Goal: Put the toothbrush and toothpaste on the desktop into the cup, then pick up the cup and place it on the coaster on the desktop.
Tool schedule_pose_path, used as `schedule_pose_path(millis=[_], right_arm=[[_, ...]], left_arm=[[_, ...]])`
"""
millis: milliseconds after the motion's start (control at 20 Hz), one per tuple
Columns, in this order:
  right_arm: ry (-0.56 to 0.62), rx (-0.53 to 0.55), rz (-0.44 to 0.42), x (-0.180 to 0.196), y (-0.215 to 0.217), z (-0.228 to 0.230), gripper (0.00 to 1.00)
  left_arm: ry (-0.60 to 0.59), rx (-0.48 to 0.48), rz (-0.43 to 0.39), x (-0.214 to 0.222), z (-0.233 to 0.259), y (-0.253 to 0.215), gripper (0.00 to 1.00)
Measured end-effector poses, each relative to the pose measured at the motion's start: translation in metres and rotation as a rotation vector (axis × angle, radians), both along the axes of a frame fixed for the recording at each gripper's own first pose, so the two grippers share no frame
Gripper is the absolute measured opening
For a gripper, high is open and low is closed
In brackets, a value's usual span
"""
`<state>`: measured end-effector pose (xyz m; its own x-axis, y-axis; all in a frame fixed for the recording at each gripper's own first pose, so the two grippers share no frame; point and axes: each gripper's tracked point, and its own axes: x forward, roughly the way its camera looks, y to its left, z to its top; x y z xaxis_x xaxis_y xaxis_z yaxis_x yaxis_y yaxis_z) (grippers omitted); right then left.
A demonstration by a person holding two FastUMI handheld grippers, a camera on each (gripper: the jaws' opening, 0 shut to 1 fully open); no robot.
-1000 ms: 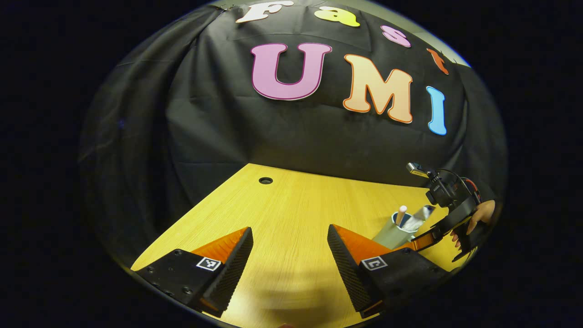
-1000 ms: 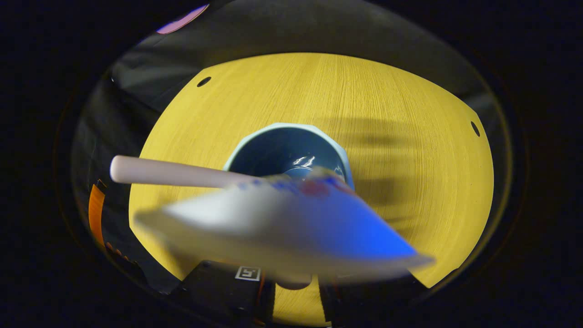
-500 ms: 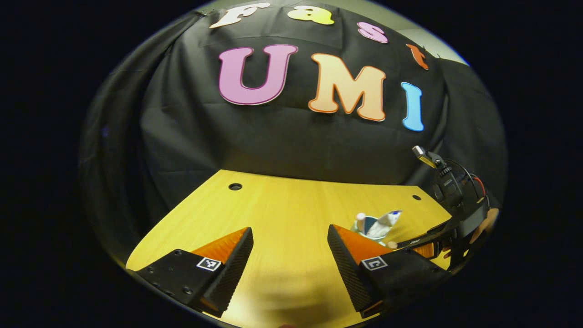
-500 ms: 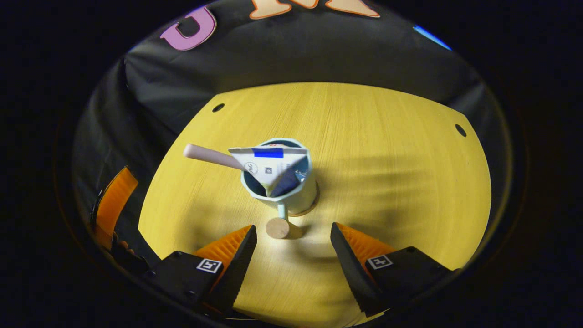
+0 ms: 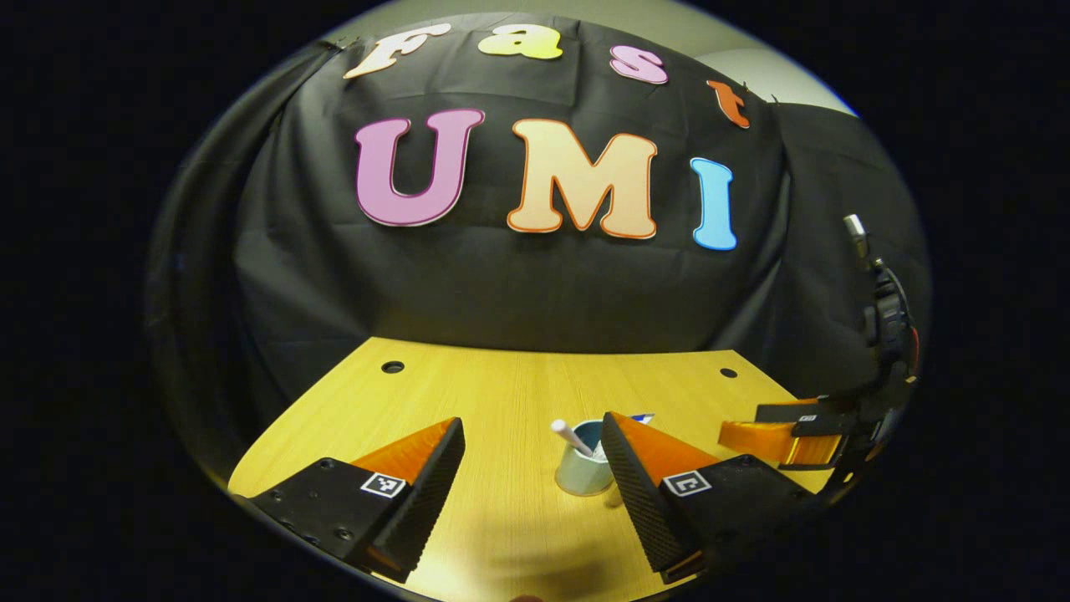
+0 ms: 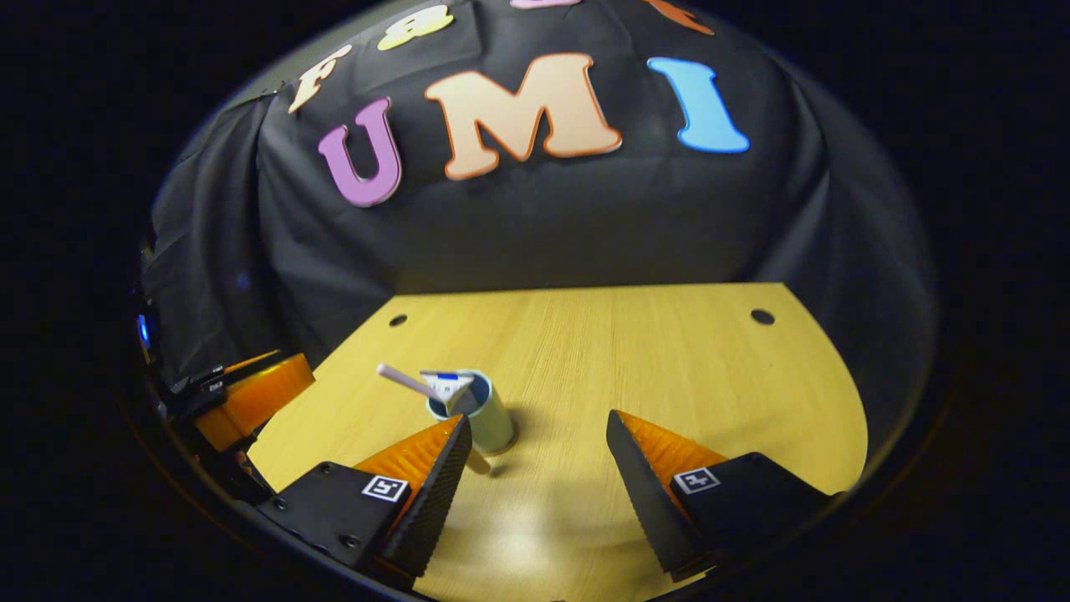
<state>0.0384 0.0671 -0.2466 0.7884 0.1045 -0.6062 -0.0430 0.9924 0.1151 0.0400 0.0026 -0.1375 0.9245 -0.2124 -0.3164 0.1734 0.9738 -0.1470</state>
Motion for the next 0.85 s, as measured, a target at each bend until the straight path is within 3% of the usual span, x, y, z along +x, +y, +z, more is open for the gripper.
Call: schedule_pose_path(millis=[350, 850], right_arm=[[-0.414, -0.159, -0.094, -0.005, -0.053, 0.101, 0.99], [-0.466, -0.15, -0.11, -0.008, -0.053, 0.12, 0.98]], left_arm=[[-0.101, -0.021, 0.033, -0.003, 0.045, -0.019, 0.95], [-0.17, -0.017, 0.038, 0.001, 0.072, -0.017, 0.94]])
